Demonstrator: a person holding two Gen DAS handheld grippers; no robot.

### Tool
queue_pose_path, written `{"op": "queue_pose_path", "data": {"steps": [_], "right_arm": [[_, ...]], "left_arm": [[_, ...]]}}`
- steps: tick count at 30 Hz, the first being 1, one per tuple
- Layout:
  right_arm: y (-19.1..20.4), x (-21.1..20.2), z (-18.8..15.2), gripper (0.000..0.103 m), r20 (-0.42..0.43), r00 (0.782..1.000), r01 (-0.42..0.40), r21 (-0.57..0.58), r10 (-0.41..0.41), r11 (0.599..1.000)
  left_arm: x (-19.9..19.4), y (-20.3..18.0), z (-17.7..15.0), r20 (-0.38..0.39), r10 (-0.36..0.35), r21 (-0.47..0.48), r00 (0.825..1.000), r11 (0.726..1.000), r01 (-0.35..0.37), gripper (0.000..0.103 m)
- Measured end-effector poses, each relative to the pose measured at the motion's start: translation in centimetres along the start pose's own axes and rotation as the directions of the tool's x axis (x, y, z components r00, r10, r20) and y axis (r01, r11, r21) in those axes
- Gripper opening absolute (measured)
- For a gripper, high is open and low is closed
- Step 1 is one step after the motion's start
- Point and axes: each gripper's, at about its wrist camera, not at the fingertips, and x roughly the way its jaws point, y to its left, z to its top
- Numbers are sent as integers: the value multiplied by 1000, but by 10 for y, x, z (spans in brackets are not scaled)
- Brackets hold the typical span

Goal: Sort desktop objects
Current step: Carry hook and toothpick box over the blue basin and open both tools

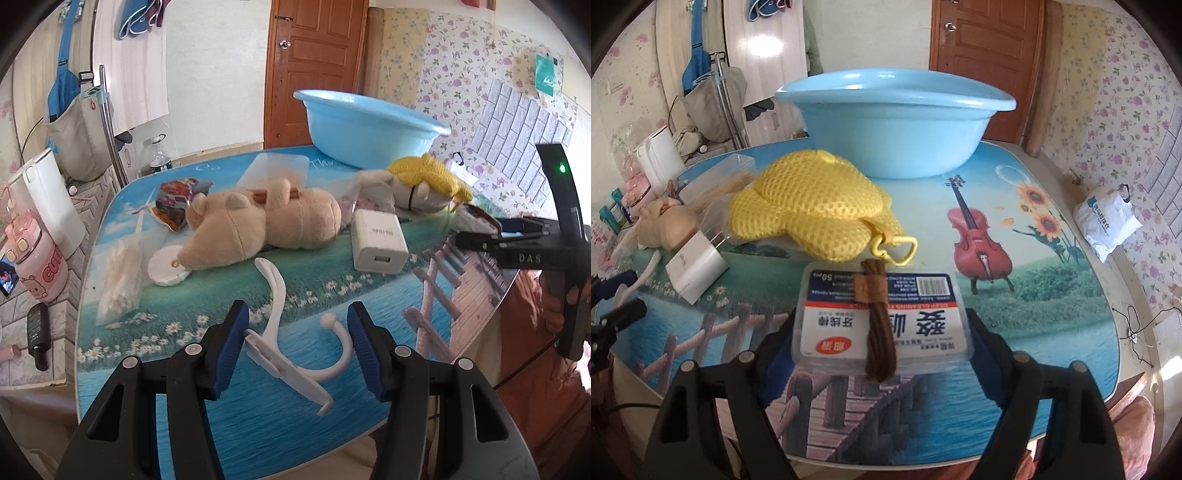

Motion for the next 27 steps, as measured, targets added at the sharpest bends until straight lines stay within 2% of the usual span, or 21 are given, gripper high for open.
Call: {"op": "queue_pose_path", "data": {"steps": [3, 7, 10, 13, 19, 27], "right_arm": [[2, -19, 3, 82, 33, 999, 0, -21, 1, 1000], [-1, -52, 21, 82, 87, 996, -10, -21, 12, 1000], [-10, -69, 46, 82, 115, 992, -47, 4, 46, 999], [-20, -79, 79, 82, 179, 983, -33, 17, 30, 999], [-35, -62, 128, 82, 202, 977, -68, -4, 67, 998], [-47, -20, 157, 82, 156, 984, -76, -40, 81, 996]], "left_arm": [[-16, 5, 12, 30, -28, -36, 999, 999, 29, 55], [-40, 1, 44, 97, -2, -14, 995, 1000, 3, 55], [-49, -5, 72, 135, -23, 4, 991, 1000, 23, 55], [-52, -15, 105, 174, -55, 49, 983, 998, 47, 55], [-31, -32, 170, 223, -89, 100, 971, 993, 68, 55], [27, -65, 221, 167, -176, 172, 970, 974, 148, 56]]}}
